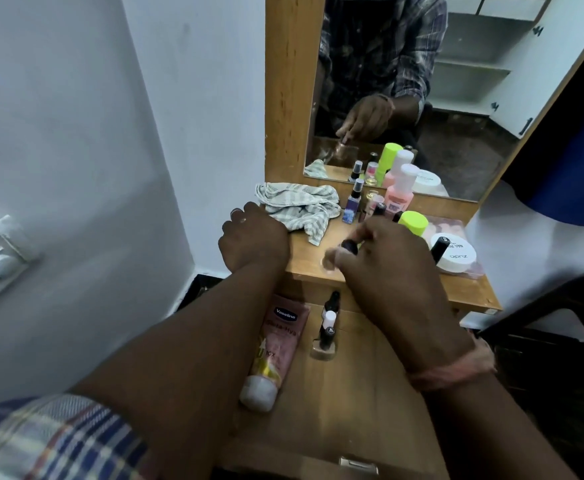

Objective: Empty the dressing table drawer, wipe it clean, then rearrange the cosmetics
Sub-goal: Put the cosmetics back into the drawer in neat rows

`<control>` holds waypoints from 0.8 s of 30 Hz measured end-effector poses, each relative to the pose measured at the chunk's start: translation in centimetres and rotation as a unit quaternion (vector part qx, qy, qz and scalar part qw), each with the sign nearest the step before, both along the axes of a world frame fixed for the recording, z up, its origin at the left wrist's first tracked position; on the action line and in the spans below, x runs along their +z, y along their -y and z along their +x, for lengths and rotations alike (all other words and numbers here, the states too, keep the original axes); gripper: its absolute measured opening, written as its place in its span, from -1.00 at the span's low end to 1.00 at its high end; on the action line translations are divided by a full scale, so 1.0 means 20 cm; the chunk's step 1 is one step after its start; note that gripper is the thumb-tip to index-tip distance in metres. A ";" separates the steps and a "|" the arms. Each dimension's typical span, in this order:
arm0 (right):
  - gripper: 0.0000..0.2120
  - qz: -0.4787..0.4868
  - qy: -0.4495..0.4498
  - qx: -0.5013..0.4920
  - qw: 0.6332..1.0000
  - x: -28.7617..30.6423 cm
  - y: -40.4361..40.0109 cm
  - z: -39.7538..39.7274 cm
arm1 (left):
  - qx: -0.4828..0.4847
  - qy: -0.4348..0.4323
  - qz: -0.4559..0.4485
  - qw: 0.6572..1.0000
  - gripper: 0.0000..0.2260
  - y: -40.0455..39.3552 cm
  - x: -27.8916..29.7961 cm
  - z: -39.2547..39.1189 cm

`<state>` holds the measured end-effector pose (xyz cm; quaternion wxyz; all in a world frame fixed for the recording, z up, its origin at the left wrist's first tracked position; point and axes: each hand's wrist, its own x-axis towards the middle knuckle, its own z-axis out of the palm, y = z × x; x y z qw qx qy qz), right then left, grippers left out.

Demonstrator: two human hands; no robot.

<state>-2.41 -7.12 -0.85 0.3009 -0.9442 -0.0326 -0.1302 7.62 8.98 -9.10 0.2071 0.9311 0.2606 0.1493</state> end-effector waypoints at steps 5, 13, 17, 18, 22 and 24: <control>-0.89 -0.022 -0.133 0.062 0.989 -0.15 0.06 -0.22 | 0.006 -0.002 -0.009 1.000 -0.72 0.00 0.01 0.00; -0.83 -0.058 -0.076 0.109 0.989 -0.43 0.05 -0.28 | 0.007 -0.002 -0.007 1.000 -0.71 0.01 0.02 0.00; -0.77 -0.050 -0.065 0.118 0.990 -0.47 0.05 -0.30 | 0.007 -0.002 -0.012 1.000 -0.71 0.00 0.01 0.00; -0.76 -0.049 -0.065 0.120 0.989 -0.48 0.05 -0.31 | 0.007 -0.001 -0.014 1.000 -0.71 0.00 0.01 0.00; -0.73 -0.019 -0.078 0.129 0.988 -0.49 0.05 -0.34 | 0.013 0.003 -0.010 1.000 -0.71 0.00 0.01 0.00; -0.74 0.012 -0.100 0.139 0.985 -0.48 0.04 -0.34 | 0.015 0.001 -0.010 1.000 -0.71 0.00 0.01 0.00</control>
